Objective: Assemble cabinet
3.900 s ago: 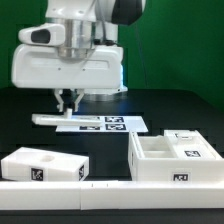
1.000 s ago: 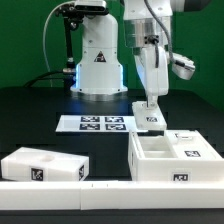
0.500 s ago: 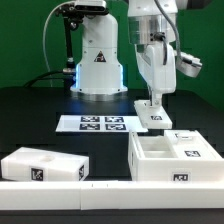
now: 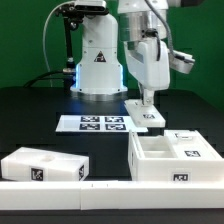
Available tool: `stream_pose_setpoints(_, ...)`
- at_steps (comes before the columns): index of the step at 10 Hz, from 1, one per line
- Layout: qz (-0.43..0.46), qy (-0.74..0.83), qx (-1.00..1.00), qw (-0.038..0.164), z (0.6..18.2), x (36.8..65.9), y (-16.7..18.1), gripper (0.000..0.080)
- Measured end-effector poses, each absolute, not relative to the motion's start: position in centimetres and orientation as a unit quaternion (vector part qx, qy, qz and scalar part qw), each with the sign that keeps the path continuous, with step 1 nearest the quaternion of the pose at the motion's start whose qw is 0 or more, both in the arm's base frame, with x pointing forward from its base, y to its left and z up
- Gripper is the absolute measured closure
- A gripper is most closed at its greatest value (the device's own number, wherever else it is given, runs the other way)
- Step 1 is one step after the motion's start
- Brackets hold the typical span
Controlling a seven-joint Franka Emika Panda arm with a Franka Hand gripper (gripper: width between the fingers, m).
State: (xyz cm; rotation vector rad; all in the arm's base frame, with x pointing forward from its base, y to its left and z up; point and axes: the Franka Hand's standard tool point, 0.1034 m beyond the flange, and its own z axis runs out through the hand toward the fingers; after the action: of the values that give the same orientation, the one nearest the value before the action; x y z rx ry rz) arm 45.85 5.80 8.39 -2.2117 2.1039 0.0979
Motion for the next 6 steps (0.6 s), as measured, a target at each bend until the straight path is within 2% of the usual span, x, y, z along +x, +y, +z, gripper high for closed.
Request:
stream_pose_setpoints(4, 0.032, 0.684, -0.728, 0.042, 8.2, 45.9, 6.1, 0.0737)
stream_pose_setpoints(6, 0.029, 0.689, -0.723, 0.047, 7.9, 47.0, 5.9, 0.0737)
